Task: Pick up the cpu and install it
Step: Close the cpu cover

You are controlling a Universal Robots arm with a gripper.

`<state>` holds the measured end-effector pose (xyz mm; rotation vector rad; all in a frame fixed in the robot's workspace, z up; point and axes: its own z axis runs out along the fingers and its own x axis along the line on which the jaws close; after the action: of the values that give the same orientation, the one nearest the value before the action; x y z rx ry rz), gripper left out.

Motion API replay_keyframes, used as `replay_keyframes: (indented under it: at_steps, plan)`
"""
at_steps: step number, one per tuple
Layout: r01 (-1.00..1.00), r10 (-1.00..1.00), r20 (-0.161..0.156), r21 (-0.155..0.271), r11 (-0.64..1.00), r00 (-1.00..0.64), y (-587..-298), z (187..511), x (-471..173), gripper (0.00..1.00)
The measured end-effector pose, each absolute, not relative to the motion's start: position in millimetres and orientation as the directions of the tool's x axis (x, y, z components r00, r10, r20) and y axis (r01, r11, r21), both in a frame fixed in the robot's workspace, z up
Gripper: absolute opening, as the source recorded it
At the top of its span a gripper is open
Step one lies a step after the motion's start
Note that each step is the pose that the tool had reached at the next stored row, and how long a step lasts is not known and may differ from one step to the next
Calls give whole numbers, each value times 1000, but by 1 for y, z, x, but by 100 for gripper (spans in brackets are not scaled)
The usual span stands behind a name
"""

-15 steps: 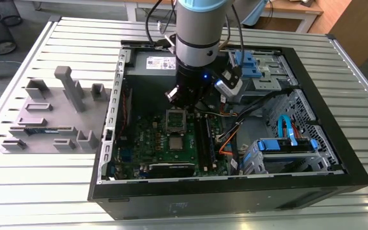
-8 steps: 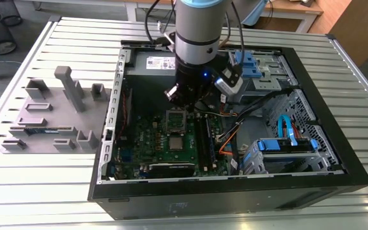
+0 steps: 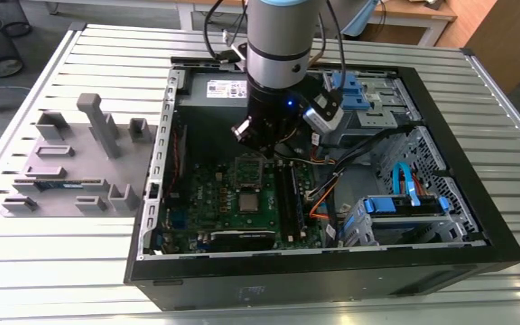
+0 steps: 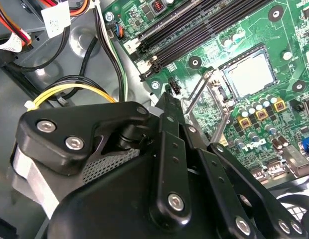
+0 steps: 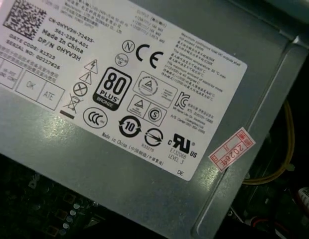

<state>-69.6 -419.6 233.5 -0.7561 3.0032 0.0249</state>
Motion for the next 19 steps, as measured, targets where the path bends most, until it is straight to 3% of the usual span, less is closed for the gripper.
replay_keyframes:
  at_steps: [19]
  plan:
    - [-517, -516, -46, 3, 856, -855, -420, 235, -70, 11]
